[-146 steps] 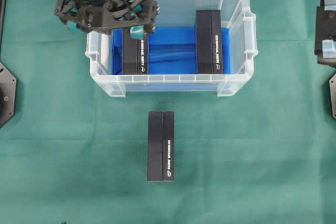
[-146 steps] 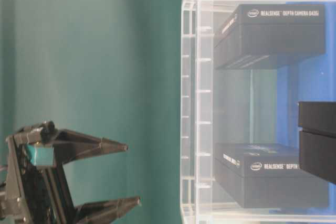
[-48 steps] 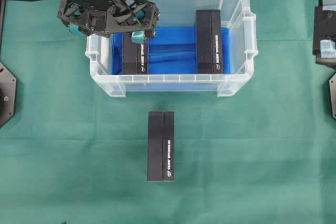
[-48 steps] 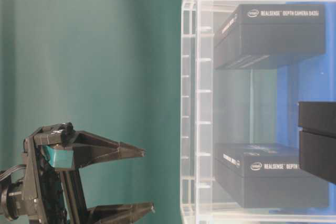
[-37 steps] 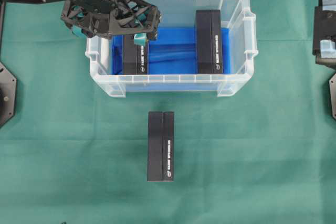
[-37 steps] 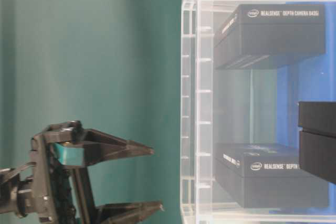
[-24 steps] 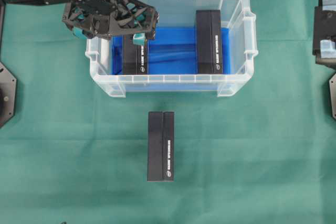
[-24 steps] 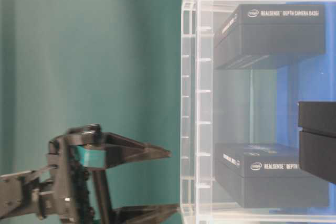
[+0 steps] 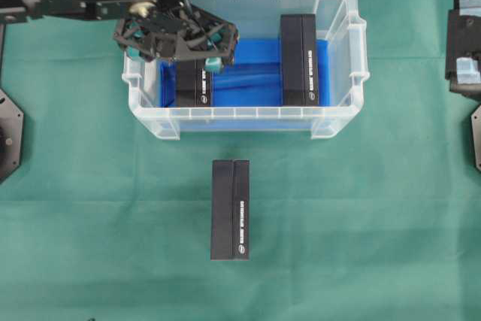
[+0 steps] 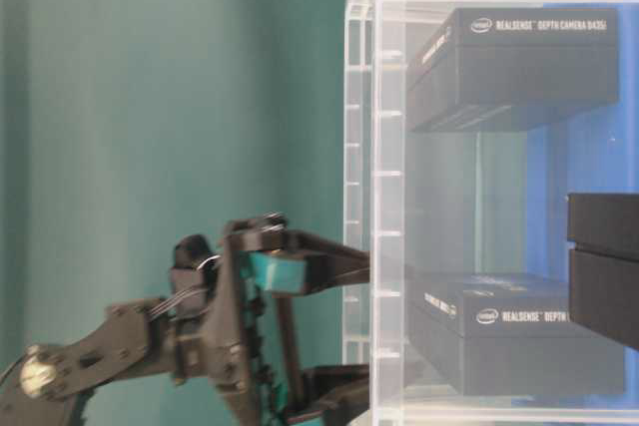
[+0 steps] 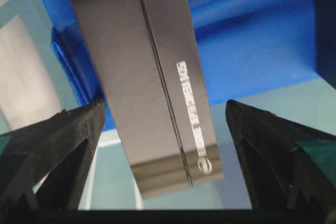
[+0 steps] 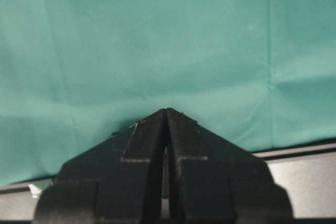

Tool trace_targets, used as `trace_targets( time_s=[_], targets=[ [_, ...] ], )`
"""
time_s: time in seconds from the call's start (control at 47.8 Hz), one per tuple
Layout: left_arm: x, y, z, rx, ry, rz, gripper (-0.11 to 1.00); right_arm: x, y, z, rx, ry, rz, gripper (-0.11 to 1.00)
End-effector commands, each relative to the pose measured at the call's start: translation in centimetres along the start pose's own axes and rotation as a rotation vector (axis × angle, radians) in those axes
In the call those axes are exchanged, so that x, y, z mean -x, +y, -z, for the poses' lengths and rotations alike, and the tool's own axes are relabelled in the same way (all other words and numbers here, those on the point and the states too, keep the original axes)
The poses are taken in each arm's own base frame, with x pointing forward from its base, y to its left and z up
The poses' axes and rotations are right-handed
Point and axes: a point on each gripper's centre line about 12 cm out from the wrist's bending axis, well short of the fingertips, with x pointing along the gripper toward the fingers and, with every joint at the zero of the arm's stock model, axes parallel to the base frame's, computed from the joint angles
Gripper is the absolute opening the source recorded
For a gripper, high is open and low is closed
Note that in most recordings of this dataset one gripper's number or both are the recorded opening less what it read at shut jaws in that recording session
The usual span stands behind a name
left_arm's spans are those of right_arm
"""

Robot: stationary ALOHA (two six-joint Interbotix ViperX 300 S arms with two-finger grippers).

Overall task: Take the box out of the case with the left arm.
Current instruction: 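Lower the left gripper around the left black box and close it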

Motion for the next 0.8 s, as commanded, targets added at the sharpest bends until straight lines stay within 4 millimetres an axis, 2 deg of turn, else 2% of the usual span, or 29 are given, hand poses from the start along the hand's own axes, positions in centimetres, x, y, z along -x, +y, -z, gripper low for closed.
trace_targets(
  time_s=[0.0, 0.251, 0.774],
  targets=[
    [0.0, -0.5, -0.2, -0.008, -0.013, 0.019, 0.93, 0.2, 0.1, -0.2, -0.003, -0.010, -0.009, -0.01],
    [-2.4, -1.0, -0.4, -0.011, -0.016, 0.031, 0.93, 0.1, 0.2, -0.1, -0.002, -0.003, -0.012, -0.01],
    [-2.8, -0.7, -0.1, -0.002, -0.001, 0.023, 0.90, -0.2, 0.2, 0.0, 0.001, 0.003, -0.011, -0.01]
  ],
)
